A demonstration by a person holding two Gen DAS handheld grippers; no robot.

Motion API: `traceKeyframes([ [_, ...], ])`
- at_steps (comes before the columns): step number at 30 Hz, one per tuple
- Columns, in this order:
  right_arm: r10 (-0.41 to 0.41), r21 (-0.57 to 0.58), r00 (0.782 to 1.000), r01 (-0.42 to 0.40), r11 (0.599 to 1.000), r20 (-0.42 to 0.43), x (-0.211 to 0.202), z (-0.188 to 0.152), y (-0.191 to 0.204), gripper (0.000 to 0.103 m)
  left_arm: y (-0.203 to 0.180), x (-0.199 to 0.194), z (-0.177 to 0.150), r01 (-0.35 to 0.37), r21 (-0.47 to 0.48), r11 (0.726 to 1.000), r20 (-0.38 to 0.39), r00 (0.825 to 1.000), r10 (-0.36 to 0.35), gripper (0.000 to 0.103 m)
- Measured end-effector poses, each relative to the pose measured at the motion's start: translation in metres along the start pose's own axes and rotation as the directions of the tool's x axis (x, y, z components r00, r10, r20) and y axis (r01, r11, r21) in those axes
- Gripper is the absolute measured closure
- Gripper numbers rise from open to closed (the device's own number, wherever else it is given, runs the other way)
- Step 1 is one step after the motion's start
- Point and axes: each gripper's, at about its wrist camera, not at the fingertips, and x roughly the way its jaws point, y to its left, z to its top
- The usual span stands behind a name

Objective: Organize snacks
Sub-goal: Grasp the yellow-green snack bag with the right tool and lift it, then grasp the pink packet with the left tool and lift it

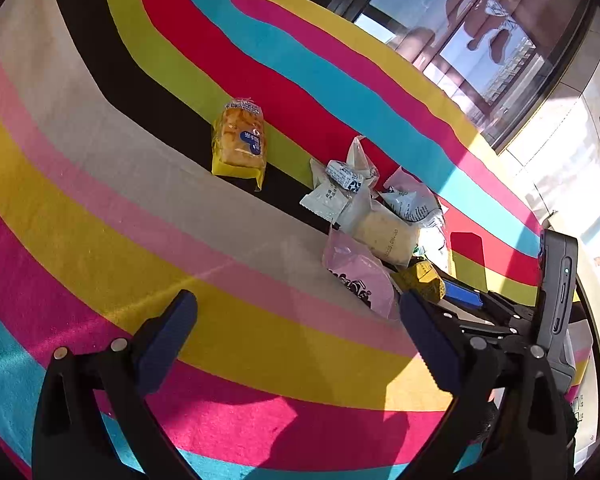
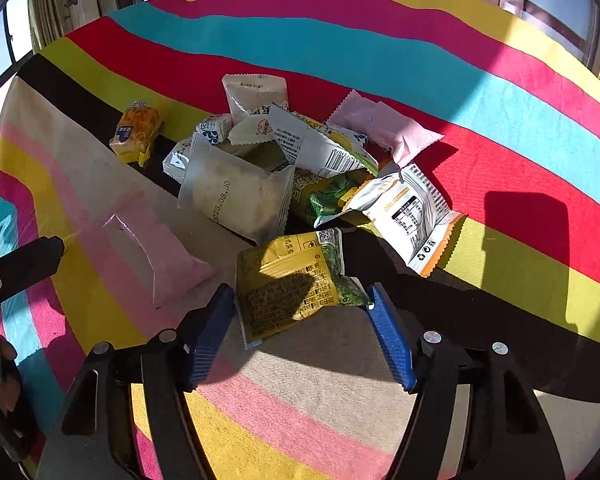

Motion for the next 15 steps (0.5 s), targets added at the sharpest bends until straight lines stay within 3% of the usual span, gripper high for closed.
traceKeyframes([
  [4,-0.007,0.054,1.000,0.005,0.999,0.022,-0.019,-0.023,-0.008,0.058,-0.002,0.001,0.000,-0.011,0.008,1.000,0.001,1.000,0.011,0.002],
  [11,0.024,0.146,0.991,-0.043,0.988,0.128,-0.068,-0.070,-0.019,0.061,-0.004,0.002,-0.001,-0.022,0.017,1.000,0.001,1.000,0.022,0.002],
  [15,0.036,0.179,0.985,-0.067,0.982,0.169,-0.077,-0.078,-0.027,0.061,0.003,-0.001,-0.001,0.021,-0.013,1.000,0.012,1.000,-0.021,0.002],
])
